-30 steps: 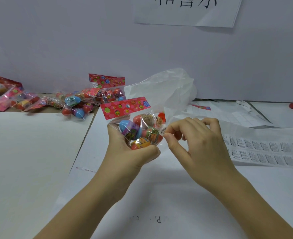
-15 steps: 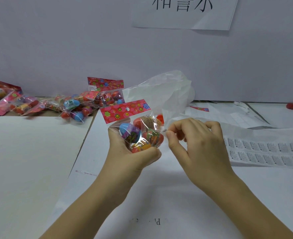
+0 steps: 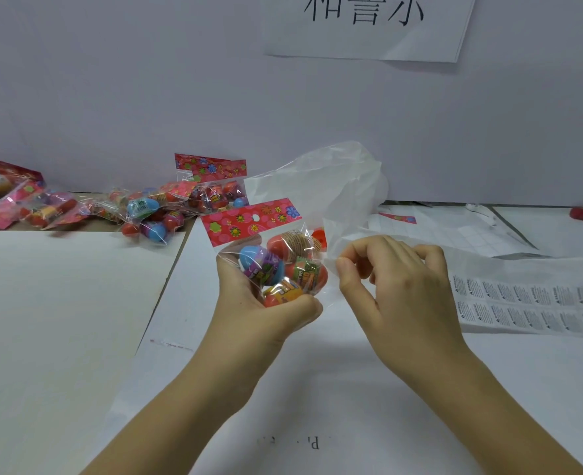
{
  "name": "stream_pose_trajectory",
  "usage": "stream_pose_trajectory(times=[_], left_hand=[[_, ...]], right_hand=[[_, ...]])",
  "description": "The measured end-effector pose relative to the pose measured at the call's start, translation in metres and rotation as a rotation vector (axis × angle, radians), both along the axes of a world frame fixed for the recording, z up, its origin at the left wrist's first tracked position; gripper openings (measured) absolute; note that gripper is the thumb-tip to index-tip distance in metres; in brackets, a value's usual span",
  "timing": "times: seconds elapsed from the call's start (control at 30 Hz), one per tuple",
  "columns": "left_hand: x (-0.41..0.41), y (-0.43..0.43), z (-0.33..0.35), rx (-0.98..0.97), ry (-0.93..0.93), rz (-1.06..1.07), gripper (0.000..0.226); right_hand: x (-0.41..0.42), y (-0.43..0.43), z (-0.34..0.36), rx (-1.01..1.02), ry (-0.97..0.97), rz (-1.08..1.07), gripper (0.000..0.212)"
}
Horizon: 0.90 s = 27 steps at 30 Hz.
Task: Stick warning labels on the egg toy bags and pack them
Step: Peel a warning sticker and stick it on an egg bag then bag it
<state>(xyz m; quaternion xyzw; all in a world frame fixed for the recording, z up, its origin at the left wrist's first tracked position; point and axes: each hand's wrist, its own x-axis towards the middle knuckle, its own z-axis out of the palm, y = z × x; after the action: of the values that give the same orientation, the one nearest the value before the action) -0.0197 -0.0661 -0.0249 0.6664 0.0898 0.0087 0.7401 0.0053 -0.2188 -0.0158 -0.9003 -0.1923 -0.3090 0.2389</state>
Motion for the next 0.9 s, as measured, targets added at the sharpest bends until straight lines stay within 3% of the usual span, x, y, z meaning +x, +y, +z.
stream_pose_trajectory(times=[0.37,0.6,0.9], left_hand=[[-0.0007,0.0002,0.0045,0.004,-0.014,-0.018,0.091],[-0.0028,-0.0005,0.0082,-0.014,-0.020,-0.037,0.094],[-0.0045,0.0002,0.0073,-0.077,-0.057,-0.053,0.074]], right_hand=[[-0.0021,0.0002,0.0013,0.021,0.071,-0.032,0.029],[-0.0020,0.0011,-0.0002,0.049,0.084,-0.074,0.014],[-0.0021,0.0021,-0.0002,0.070,0.083,-0.080,0.016]])
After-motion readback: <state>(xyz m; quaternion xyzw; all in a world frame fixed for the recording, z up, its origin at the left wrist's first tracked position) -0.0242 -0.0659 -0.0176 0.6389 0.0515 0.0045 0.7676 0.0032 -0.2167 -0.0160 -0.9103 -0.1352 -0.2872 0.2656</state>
